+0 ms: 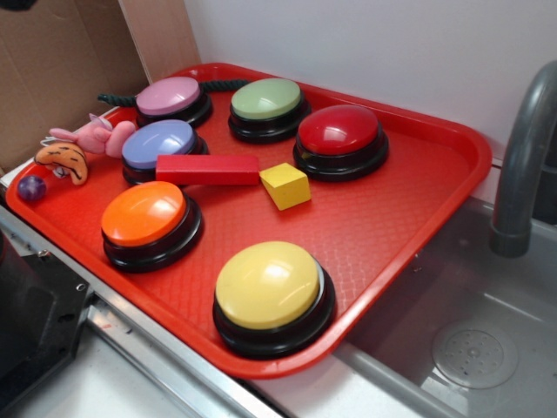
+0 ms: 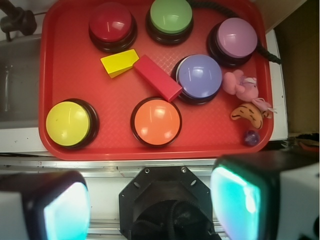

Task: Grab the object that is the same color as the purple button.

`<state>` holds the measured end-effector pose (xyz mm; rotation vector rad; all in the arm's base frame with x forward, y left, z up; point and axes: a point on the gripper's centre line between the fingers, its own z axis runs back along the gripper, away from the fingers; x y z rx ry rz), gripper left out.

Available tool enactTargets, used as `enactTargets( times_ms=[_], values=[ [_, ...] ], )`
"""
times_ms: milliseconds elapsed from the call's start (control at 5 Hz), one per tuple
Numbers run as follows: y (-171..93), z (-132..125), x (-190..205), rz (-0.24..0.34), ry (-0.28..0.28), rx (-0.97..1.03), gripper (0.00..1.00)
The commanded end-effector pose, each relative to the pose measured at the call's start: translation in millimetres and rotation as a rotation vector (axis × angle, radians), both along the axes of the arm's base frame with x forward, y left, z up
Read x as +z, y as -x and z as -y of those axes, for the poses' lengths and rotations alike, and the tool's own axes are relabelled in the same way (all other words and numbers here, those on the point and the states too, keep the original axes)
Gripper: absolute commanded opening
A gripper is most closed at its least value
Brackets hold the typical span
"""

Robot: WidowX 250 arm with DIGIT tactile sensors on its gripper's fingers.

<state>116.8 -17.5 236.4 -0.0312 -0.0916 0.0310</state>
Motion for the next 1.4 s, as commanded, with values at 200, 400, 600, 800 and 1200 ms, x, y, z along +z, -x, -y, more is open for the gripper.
enactTargets(
  times_ms=[200,400,600,800,1200],
  values=[
    [-15,-29,-15,0.017,-0.005,-0.008,1.00],
    [-26,-52,-29,0.030,-0.076,0.015,1.00],
    [-24,-81,-46,0.052,-0.161,0.107,1.00],
    [-14,-116,-70,0.068,-0.209,0.193,1.00],
    [-9,-161,-123,0.036,-0.237,0.298,1.00]
  ],
)
